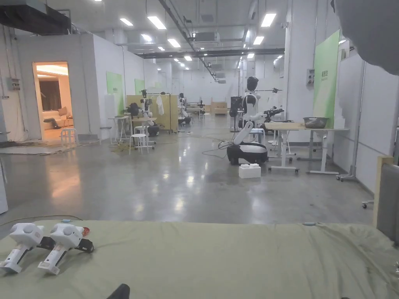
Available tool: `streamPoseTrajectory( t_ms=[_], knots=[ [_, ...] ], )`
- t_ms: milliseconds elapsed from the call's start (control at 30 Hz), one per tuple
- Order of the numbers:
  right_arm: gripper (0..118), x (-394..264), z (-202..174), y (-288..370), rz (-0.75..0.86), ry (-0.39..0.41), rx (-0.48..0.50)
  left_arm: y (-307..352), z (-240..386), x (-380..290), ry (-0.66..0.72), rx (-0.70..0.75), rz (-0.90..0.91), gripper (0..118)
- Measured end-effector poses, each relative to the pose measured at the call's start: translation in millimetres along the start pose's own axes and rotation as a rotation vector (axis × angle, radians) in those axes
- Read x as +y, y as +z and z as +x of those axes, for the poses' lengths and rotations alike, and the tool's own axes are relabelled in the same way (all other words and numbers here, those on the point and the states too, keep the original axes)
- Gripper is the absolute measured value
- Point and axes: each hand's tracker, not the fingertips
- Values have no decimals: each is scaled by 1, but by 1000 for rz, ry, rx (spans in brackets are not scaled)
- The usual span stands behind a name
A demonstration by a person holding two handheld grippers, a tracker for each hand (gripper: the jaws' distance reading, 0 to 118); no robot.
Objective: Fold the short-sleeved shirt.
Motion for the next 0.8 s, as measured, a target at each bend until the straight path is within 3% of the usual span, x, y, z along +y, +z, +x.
streamPoseTrajectory(
  t_ms=[67,133,233,333,400,433,500,600,667,733,767,800],
  knots=[
    [0,-1,-21,-3,-67,403,-18,-4,24,-22,-386,-53,-7,0],
    [0,-15,-38,-3,-50,682,-12,-1,40,-45,-571,-192,-34,0],
    [0,-41,-55,-1,-24,923,77,9,60,-73,-680,-338,-63,0],
    [0,-63,-65,4,-45,1064,187,19,71,-85,-751,-388,-61,0],
    [0,-67,-71,8,-36,1102,188,23,66,-81,-711,-349,-50,0],
    [0,-64,-68,9,-28,1067,179,21,59,-74,-627,-309,-36,0],
    [0,-48,-58,7,-25,873,150,15,38,-51,-412,-223,-46,0],
    [0,-18,-23,-3,-45,369,82,8,-6,-21,17,-122,-32,0],
    [0,-16,15,-7,-67,-148,75,7,-37,-17,380,-109,11,0],
    [0,-33,35,-6,-36,-555,104,6,-49,-28,583,-92,28,0],
    [0,-46,38,-4,-4,-689,93,3,-51,-34,633,-73,19,0],
    [0,-52,37,-2,9,-719,54,1,-52,-41,685,-54,9,0]
  ],
)
